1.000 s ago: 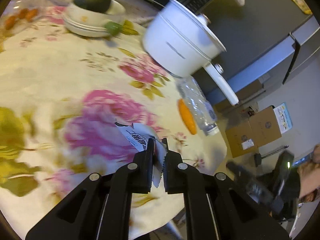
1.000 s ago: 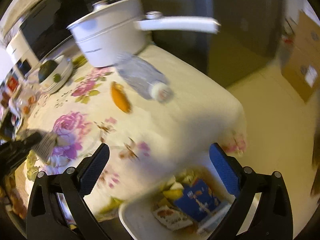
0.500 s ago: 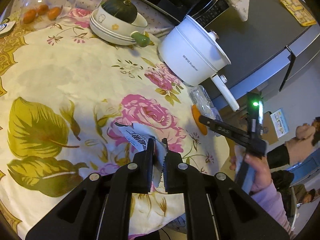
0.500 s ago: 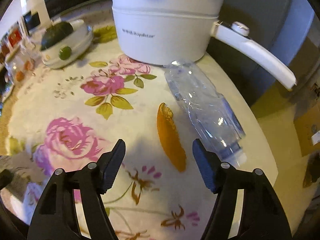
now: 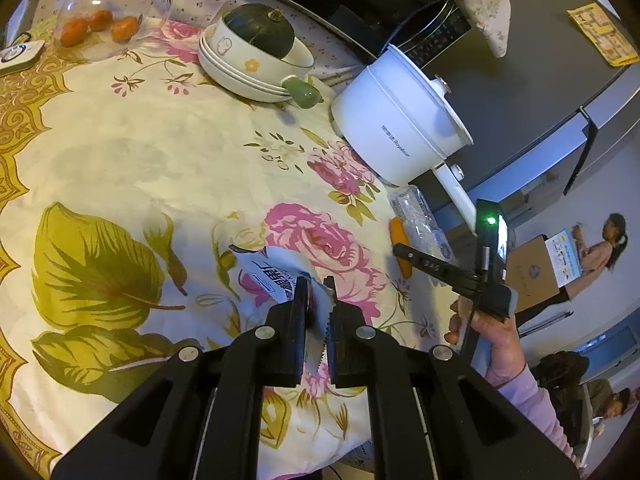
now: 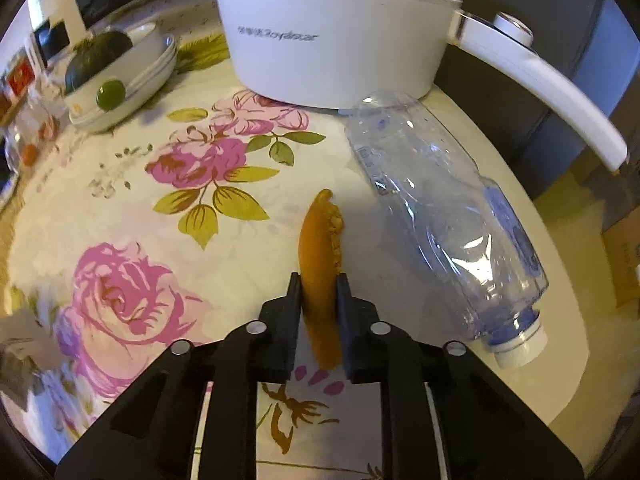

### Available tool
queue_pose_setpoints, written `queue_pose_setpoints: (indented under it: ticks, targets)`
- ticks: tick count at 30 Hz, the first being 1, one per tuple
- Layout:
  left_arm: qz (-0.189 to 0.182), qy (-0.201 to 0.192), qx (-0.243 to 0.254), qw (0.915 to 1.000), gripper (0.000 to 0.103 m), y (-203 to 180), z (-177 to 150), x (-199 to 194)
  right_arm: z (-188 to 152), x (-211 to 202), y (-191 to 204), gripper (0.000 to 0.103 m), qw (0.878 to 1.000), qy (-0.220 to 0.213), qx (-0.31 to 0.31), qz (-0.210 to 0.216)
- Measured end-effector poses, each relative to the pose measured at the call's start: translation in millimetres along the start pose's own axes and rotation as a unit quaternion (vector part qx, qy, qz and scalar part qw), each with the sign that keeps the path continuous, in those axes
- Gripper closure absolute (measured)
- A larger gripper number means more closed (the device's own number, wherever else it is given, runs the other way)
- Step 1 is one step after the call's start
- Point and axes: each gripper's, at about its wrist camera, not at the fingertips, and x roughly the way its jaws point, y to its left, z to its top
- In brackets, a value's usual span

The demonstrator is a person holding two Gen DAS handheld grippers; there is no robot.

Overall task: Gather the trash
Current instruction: 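Grasp the second orange peel with the right gripper while the left gripper holds the wrapper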

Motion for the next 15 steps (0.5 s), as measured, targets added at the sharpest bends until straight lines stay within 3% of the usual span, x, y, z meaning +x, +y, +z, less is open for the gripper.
queue_pose_setpoints:
  ticks: [6, 15]
  targets:
    - [0.002, -0.004, -0.002, 1.0000, 0.095, 1, -1, -1, -6, -15, -14, 0.091, 0.998, -0.017, 0.037, 0.037]
    - [-0.003, -0.020, 0.001, 0.9998, 0.095, -5, 1, -7, -17, -54, -13, 0.091, 0.996, -0.067, 0.046, 0.043]
